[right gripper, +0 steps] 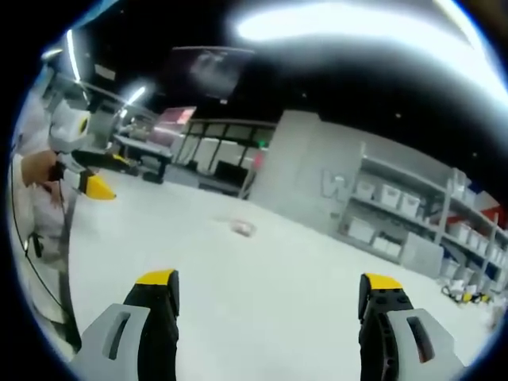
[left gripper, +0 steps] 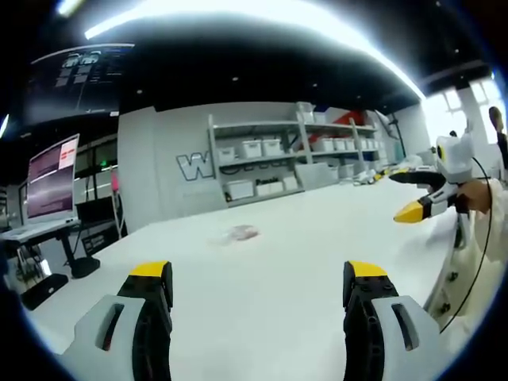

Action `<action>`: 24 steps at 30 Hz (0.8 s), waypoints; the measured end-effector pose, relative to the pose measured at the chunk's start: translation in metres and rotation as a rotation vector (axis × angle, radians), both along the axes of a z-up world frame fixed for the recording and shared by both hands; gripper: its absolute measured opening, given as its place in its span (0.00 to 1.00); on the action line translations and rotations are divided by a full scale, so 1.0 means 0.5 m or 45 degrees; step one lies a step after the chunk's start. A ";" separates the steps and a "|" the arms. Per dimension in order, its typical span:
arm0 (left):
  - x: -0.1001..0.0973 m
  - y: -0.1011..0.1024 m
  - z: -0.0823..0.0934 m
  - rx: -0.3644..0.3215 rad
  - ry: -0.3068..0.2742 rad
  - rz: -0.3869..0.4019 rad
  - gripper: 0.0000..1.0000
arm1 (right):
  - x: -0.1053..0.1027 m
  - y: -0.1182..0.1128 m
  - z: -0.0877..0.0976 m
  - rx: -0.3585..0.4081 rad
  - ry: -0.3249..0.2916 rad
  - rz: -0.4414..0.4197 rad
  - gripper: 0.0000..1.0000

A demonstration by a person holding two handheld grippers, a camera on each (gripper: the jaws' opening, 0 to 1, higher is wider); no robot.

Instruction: Open the resealable bag by pulling the two sides of the seal apart until the entire bag opening is separated and visibly accessible.

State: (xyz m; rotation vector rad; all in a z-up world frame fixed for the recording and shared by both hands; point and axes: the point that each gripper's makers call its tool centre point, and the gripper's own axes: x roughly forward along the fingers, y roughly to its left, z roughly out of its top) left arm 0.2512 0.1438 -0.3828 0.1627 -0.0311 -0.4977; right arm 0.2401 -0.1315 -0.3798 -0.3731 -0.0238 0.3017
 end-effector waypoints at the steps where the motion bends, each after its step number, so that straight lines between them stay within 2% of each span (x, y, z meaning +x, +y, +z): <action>1: 0.000 0.000 0.000 0.002 0.000 -0.001 0.88 | 0.001 0.000 0.001 -0.008 -0.002 0.001 0.95; 11: -0.001 -0.002 -0.001 0.004 -0.001 -0.005 0.88 | 0.013 0.016 0.006 -0.061 0.002 0.038 0.96; 16: -0.001 -0.001 0.000 0.001 -0.004 -0.004 0.88 | 0.012 0.028 0.014 0.060 0.016 0.071 0.95; 24: -0.003 -0.001 0.001 -0.005 -0.007 -0.007 0.88 | 0.029 0.031 0.011 0.062 0.033 0.065 0.95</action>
